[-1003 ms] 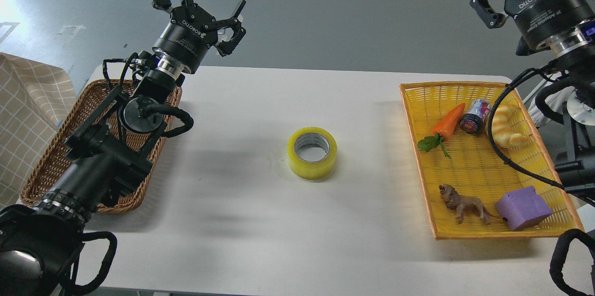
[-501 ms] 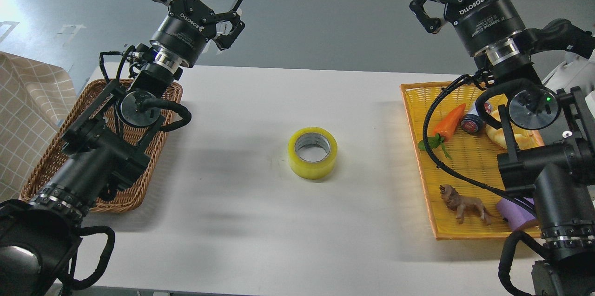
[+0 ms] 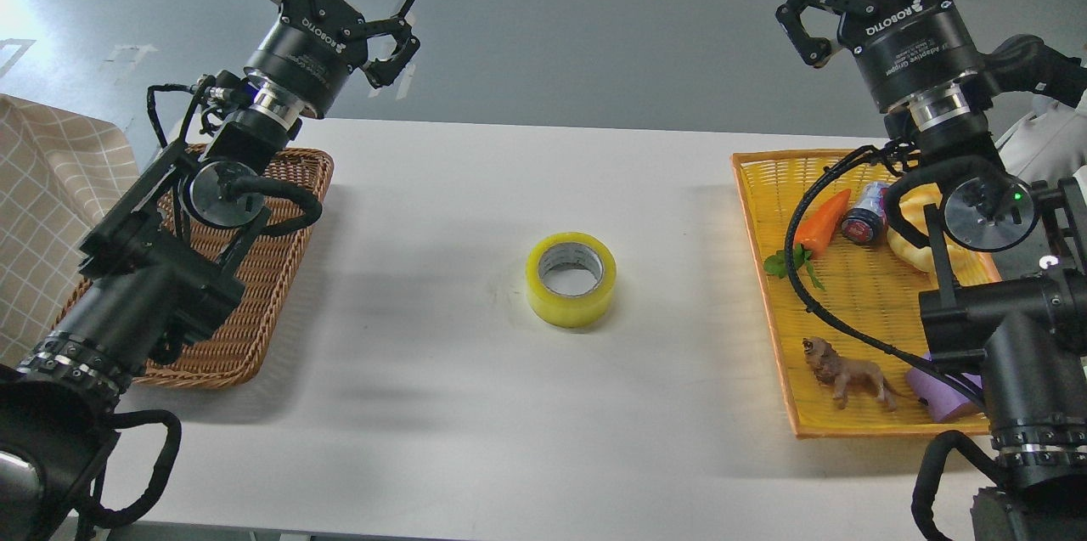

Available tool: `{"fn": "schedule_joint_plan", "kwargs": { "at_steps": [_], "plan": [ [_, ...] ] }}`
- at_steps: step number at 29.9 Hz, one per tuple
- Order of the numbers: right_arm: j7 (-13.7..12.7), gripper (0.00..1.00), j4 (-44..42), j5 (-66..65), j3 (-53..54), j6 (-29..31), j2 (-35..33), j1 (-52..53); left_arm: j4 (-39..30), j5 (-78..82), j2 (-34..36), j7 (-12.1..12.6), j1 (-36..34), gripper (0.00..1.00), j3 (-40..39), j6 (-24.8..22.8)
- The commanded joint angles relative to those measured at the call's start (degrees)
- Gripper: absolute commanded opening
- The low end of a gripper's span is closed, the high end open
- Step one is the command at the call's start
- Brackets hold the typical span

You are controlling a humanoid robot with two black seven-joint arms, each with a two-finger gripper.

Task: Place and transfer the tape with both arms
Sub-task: 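Swing the left gripper out over the table toward the tape roll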

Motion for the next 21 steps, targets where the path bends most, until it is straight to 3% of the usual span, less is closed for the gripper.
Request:
{"fn": "schedule_joint_plan", "kwargs": {
  "at_steps": [1,2,6,7,21],
  "plan": [
    [0.0,1.0,-0.01,0.0,0.0,-0.01,0.0,-0.64,-0.13,6.55,1.48,-0.38,-1.28,0.98,2.2,0.0],
    [0.0,1.0,0.08,0.0,0.0,-0.01,0.0,-1.08,-0.3,10.49,1.66,-0.9,-1.81,0.98,2.64,0.0],
    [0.0,1.0,0.08,0.0,0.0,-0.01,0.0,-1.87,-3.54,25.42,3.76,-8.35,-2.95,0.98,2.56,0.0],
    [0.0,1.0,0.08,0.0,0.0,-0.01,0.0,-1.96,-4.25,27.64,4.2,-8.99,-3.04,0.98,2.64,0.0],
    [0.08,1.0,-0.01,0.0,-0.26,-0.01,0.0,-2.75,-14.1,47.87,9.39,-7.94,-4.97,0.98,10.99,0.0]
  ]
}}
